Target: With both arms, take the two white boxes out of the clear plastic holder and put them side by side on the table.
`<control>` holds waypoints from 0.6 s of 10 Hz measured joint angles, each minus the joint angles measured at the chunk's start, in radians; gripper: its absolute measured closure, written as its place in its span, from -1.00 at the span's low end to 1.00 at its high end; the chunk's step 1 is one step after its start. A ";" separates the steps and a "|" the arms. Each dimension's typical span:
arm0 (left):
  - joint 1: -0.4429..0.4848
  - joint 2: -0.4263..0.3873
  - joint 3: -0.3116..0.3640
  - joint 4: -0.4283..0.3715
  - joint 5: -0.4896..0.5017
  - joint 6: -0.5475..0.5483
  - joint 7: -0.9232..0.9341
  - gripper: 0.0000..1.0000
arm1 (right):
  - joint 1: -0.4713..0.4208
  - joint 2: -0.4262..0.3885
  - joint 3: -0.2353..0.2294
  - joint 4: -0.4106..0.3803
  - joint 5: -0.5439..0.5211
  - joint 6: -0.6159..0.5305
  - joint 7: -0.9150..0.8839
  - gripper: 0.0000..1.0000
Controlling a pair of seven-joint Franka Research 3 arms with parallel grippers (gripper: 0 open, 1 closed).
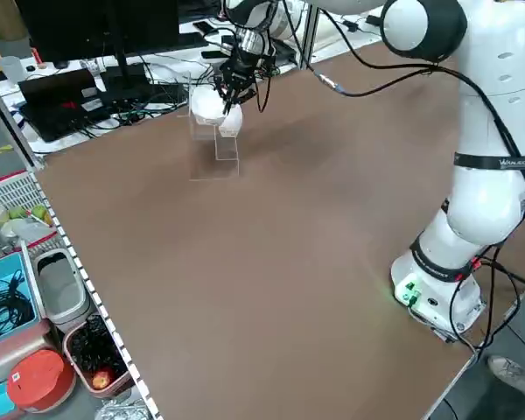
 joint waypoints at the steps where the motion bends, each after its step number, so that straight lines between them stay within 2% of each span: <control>1: -0.002 0.000 -0.004 0.009 0.000 0.000 -0.017 0.96 | 0.046 0.000 0.001 -0.013 0.000 0.014 -0.012 -1.00; 2: -0.007 0.000 -0.014 0.017 -0.014 -0.002 -0.046 0.96 | 0.080 0.001 0.002 -0.021 0.000 0.026 -0.056 -1.00; 4: -0.011 -0.010 -0.053 0.032 -0.102 -0.037 -0.108 0.96 | 0.134 0.003 0.002 -0.033 0.000 0.051 -0.150 -1.00; 6: -0.011 -0.037 -0.141 0.039 -0.170 -0.111 -0.259 0.96 | 0.198 0.007 0.003 -0.055 0.000 0.107 -0.268 -1.00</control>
